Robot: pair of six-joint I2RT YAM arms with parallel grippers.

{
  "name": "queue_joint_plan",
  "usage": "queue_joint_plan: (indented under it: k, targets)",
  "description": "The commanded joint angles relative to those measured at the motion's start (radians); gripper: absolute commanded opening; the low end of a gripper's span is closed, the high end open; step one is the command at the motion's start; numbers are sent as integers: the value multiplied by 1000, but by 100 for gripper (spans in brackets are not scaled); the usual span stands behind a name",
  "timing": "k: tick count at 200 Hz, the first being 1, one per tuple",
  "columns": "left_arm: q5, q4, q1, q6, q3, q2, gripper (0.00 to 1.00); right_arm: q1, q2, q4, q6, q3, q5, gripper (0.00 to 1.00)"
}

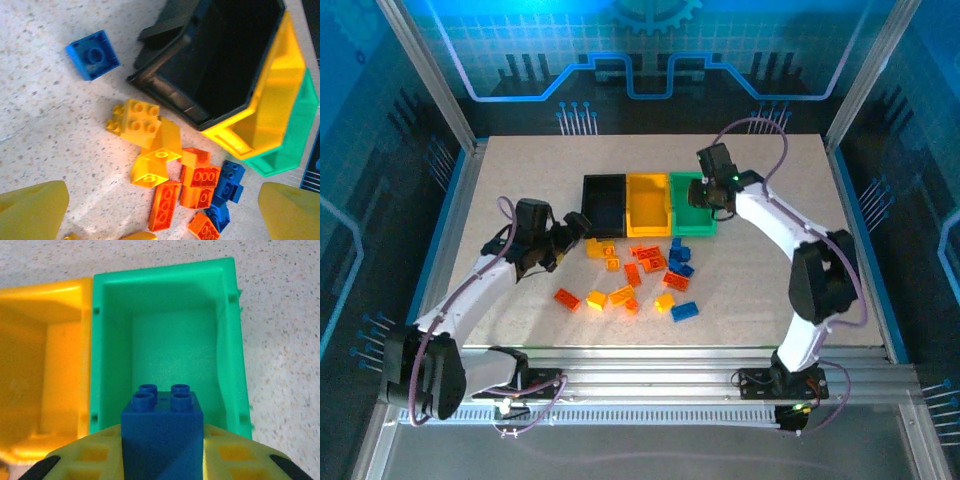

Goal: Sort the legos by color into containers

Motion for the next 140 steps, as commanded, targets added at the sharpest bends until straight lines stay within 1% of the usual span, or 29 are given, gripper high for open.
queue_joint_plan:
  k: [1,19,32,53,61,75,83,96,120,140]
  targets:
    - [-18,-34,24,-20,-16,7,98,-19,113,-61,-8,93,35,33]
    - [-13,-29,48,-27,-27,12,98,-19,171,-80,0,154,37,37]
    - [-3,-18,58,-28,-31,23,96,-18,198,-87,5,181,38,43]
    - [8,0,62,-21,-30,47,95,-19,216,-97,13,210,34,58]
    - [12,7,61,-12,-28,58,95,-18,214,-97,15,215,30,63]
    - [17,6,61,2,-19,75,95,-18,196,-98,17,216,26,66]
    - [21,5,55,20,-12,83,93,-16,178,-94,17,205,24,67]
    - [-3,-29,17,74,16,88,90,-12,142,-79,17,171,17,68]
    - [-108,-147,-105,149,58,114,91,0,80,-45,24,74,9,68]
    - [-117,-161,-172,180,35,140,83,7,37,-7,38,-13,-2,68]
